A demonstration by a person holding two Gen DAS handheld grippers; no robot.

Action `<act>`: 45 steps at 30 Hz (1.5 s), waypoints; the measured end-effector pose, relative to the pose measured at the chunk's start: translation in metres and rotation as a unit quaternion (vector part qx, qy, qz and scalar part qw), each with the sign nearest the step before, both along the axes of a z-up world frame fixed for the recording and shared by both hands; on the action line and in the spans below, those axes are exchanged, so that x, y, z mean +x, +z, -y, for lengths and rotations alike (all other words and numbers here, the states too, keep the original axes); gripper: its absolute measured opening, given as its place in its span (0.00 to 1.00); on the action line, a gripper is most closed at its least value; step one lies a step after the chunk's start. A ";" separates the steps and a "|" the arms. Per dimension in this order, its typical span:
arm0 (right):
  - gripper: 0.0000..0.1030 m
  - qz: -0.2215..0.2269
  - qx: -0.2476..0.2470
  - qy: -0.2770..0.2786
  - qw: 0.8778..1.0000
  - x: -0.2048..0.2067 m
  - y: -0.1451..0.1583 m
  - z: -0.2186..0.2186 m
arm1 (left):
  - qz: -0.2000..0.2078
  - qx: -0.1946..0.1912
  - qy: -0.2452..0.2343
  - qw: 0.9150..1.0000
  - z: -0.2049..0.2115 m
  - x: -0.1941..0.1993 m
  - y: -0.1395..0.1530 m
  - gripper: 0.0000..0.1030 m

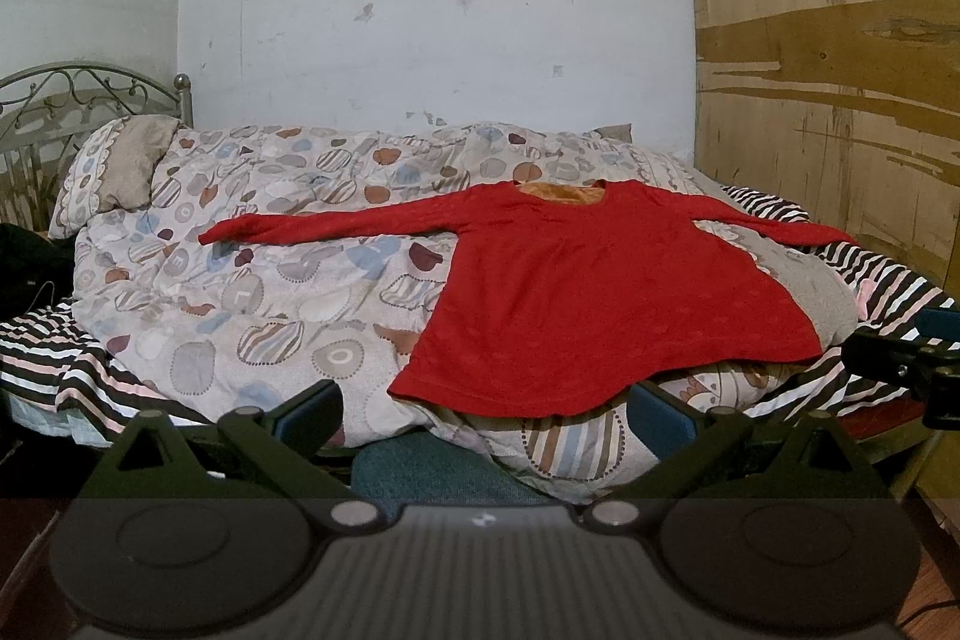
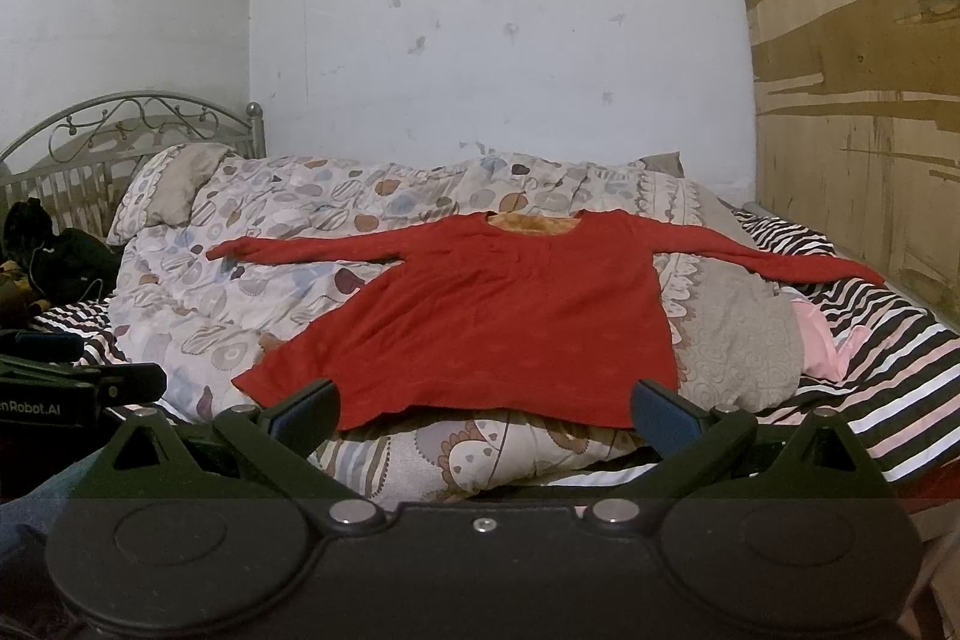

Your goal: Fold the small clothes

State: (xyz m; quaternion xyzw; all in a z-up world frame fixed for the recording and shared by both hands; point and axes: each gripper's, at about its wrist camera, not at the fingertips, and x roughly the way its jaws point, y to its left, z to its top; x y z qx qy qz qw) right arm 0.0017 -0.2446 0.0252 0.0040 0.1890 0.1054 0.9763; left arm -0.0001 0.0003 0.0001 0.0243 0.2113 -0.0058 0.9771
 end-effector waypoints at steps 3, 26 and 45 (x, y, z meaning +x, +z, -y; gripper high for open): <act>1.00 0.001 0.000 0.001 1.000 -0.001 0.000 0.000 | 0.000 0.000 0.000 1.000 0.000 0.000 0.000 1.00; 1.00 0.005 0.001 0.003 1.000 -0.002 0.006 0.002 | 0.000 0.000 0.000 1.000 0.000 0.000 0.000 1.00; 1.00 0.004 0.001 0.004 1.000 -0.002 0.008 0.001 | 0.000 -0.001 0.000 1.000 0.000 0.000 0.000 1.00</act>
